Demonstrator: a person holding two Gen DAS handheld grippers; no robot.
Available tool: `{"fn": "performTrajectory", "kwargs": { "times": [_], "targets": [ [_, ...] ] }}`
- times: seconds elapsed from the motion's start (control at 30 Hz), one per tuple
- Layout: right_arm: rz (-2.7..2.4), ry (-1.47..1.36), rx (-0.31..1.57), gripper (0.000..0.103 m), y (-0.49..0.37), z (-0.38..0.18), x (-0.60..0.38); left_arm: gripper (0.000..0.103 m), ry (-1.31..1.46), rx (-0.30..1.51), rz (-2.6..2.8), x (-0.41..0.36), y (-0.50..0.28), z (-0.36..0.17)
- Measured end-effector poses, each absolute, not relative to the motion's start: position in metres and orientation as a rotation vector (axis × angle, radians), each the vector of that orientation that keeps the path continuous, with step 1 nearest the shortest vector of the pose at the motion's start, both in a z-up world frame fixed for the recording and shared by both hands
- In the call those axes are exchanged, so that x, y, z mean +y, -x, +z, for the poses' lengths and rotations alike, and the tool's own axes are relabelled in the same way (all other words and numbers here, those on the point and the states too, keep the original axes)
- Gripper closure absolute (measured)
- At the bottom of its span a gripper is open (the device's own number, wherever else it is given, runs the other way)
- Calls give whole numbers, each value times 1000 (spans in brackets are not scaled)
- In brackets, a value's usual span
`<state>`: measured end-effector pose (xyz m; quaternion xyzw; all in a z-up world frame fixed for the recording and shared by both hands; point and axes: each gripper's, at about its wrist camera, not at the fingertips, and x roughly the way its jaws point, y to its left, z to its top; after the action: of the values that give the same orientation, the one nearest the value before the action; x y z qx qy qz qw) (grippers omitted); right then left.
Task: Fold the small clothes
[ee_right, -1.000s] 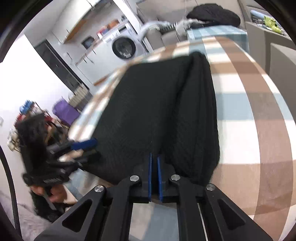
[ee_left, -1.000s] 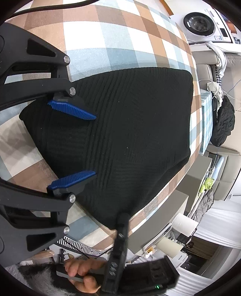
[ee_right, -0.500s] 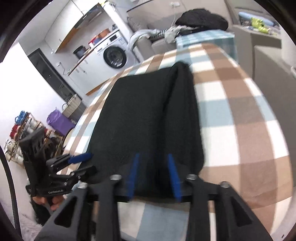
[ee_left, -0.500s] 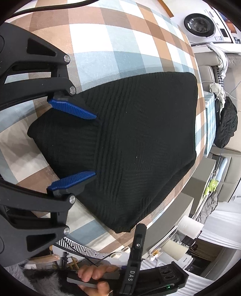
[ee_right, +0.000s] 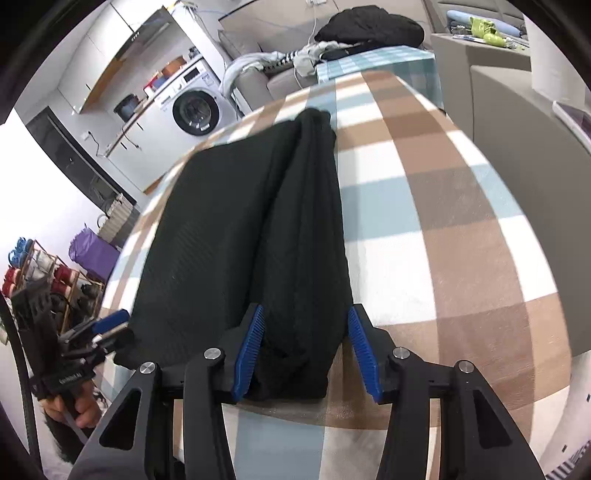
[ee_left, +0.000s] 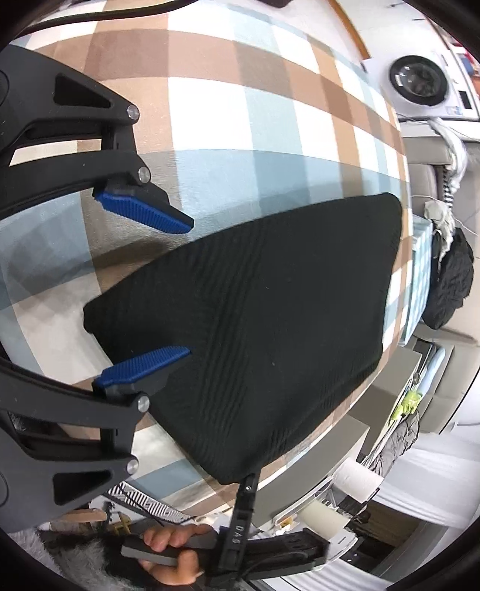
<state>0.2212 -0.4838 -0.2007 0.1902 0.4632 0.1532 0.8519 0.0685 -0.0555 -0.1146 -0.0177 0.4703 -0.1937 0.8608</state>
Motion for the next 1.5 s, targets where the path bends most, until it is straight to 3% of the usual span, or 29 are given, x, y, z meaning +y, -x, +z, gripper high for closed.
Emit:
{"fn": "performTrajectory", "kwargs": {
  "times": [0.07,0.1,0.13,0.23,1.0,1.1,1.17,1.23,1.33,1.4,1.5],
  "targets": [
    [327,-384,973,56,-220,-203,-478,42,54,991,-414,-54,-70,-118],
    [331,-371,967,66,-218,-203,-475,43,61,990,-421,-54,-71,-119],
    [342,-362,964,73,-218,-203,-471,47,65,986,-425,-55,-71,-119],
    [350,-332,955,76,-218,-202,-460,64,31,978,-400,-59,-79,-123],
    [321,-322,945,76,-298,-199,-399,65,70,927,-259,-14,-174,-121],
    [306,-315,936,63,-291,-195,-401,61,61,908,-257,-14,-168,-118],
    [289,-301,906,59,-284,-190,-407,53,60,880,-268,-15,-160,-112],
    [306,-289,870,40,-277,-182,-410,33,56,840,-267,-15,-152,-106],
    [295,-265,816,13,-266,-169,-415,20,45,783,-270,-15,-141,-96],
    [309,-264,780,8,-260,-160,-417,19,35,756,-266,-16,-135,-91],
    [311,-264,742,0,-252,-152,-421,7,18,703,-251,-18,-125,-86]
  ]
}}
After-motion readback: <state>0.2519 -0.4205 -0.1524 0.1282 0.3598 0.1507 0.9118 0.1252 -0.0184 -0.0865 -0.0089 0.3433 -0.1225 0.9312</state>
